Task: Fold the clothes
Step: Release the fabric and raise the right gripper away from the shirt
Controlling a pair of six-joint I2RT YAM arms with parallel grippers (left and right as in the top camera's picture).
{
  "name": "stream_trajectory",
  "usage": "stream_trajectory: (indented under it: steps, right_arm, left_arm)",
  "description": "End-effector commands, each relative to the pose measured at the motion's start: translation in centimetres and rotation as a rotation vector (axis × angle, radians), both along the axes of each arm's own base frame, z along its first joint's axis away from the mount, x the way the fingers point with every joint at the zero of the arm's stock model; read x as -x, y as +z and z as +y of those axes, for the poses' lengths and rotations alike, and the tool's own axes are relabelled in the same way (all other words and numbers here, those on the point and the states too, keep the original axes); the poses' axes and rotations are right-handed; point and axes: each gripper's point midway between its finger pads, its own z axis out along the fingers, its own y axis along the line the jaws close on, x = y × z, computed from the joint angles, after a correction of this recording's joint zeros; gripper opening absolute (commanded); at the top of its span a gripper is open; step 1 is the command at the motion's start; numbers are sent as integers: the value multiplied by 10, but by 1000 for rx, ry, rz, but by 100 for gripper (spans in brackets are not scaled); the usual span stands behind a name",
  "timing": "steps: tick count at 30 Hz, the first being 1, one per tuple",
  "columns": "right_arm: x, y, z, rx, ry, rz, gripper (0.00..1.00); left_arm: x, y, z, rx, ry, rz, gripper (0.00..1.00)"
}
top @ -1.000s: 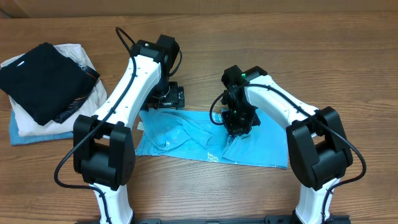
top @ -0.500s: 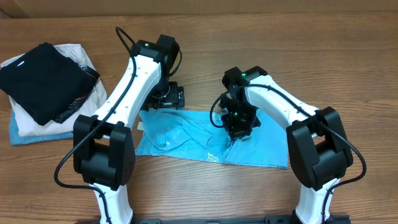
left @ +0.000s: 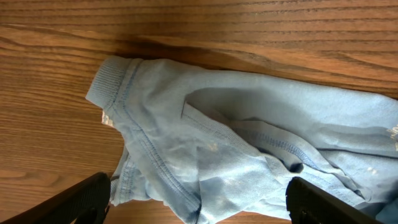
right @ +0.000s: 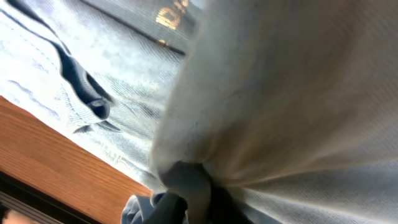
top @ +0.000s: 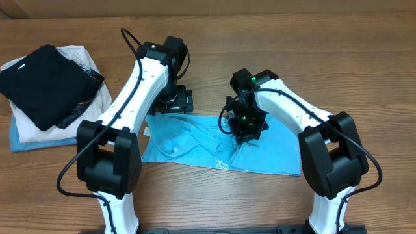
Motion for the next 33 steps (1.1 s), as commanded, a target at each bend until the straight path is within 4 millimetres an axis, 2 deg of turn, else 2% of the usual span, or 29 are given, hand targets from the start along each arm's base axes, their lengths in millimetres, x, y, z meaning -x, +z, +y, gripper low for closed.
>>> stream_trajectory:
  steps: [1, 9, 17, 20, 24, 30, 33]
  right_arm:
    - [-6, 18, 9, -46, 15, -48, 22]
    - [0, 20, 7, -41, 19, -24, 24]
    - [18, 39, 44, -333, 141, 42, 24]
    - [19, 42, 49, -371, 155, 44, 25]
    - [17, 41, 48, -362, 162, 31, 33]
    - [6, 31, 33, -238, 110, -4, 34]
    - [-3, 39, 28, -202, 66, -42, 35]
  left_arm:
    - [-5, 0, 2, -7, -15, -8, 93]
    - [-5, 0, 2, -7, -14, -8, 93]
    - [-5, 0, 2, -7, -14, -8, 93]
    - [-5, 0, 2, -7, -14, -9, 93]
    - [-5, 0, 2, -7, -14, -8, 93]
    - [-5, 0, 2, -7, -14, -8, 93]
    - [-4, 0, 2, -7, -14, -7, 93]
